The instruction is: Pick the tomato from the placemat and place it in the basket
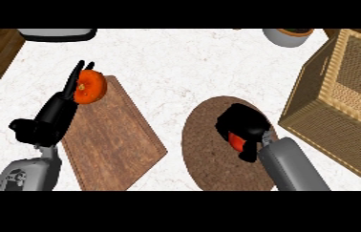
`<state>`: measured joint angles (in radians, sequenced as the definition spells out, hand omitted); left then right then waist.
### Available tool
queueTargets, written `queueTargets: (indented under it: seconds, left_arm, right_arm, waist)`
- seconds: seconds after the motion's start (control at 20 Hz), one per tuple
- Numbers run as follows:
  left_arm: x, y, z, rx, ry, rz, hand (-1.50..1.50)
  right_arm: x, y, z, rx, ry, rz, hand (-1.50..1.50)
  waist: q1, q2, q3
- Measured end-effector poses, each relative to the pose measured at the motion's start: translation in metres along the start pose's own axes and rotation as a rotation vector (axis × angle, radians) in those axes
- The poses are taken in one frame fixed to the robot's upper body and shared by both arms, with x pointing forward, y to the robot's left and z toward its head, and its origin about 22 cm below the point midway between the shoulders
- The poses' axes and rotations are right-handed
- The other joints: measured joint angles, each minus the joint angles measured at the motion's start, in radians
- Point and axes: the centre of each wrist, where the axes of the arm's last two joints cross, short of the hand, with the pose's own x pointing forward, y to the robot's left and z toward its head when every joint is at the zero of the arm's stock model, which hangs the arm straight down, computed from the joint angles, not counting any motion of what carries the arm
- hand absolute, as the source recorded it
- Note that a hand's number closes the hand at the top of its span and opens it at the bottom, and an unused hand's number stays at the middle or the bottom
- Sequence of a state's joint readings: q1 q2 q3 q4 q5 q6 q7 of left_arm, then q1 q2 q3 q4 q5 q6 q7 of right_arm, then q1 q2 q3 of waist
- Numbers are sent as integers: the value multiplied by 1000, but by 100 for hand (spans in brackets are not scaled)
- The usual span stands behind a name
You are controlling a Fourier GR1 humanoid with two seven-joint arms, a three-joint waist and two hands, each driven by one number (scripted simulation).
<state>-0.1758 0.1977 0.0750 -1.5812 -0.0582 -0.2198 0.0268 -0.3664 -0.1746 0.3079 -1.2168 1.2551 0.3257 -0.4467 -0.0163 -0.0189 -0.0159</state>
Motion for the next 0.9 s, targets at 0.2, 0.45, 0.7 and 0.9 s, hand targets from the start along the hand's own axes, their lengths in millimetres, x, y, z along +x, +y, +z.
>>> queueTargets:
  seconds: [0.2, 0.45, 0.7, 0.9]
  left_arm:
    - [-6, 7, 8, 39, 24, -5, 0]
    - [-5, 7, 12, 39, 24, -6, 0]
    - [-2, 3, 9, 22, 21, 3, 0]
    - [-4, 2, 9, 17, 18, 7, 0]
  right_arm:
    - [-11, 15, 20, -115, 364, -153, 150]
    - [10, 25, 36, -261, 695, -280, 150]
    - [51, 19, 47, -460, 790, -466, 150]
    - [86, -16, 60, -711, 740, -575, 150]
  waist:
    - [-50, -12, 2]
    - [-46, -10, 6]
    - [-25, 2, 13]
    - [-18, 4, 15]
